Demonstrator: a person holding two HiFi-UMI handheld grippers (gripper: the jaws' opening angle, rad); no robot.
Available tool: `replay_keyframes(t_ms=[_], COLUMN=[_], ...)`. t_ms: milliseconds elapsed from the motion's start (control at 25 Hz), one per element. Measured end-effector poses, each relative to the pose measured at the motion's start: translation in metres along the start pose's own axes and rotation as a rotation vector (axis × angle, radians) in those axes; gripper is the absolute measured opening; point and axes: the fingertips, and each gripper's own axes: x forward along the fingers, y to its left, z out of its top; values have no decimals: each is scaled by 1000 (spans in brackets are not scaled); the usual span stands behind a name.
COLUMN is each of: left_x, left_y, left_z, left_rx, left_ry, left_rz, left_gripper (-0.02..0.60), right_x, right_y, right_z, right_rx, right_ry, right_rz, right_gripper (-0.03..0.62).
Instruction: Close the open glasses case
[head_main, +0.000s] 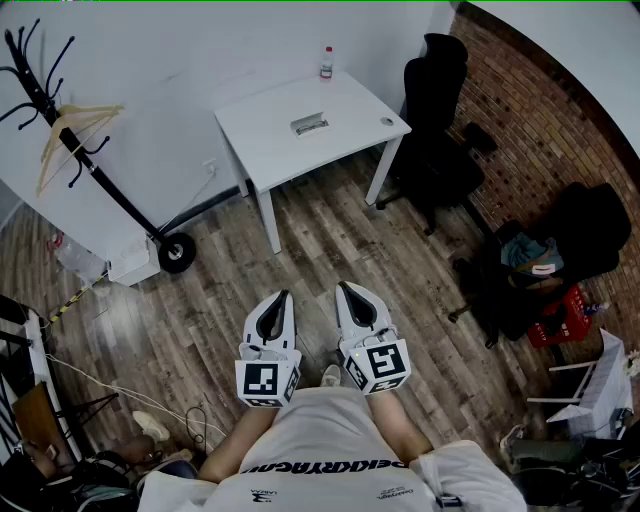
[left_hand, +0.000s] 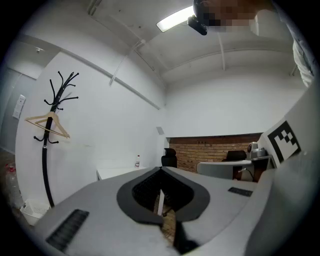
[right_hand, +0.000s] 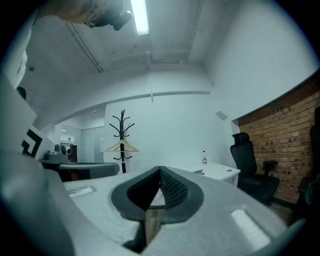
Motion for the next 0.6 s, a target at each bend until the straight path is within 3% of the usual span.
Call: replay_keyframes(t_ms=[600], left_x=[90], left_y=[-58], left_z=[-27], left_rx=[18], left_ry=[25], left_rz=[42], left_gripper=[-3], right_x=[6], right_y=[-105], right_z=[-2], right_rx=[-6], right_ry=[-8], right_rz=[45], right_gripper=[2])
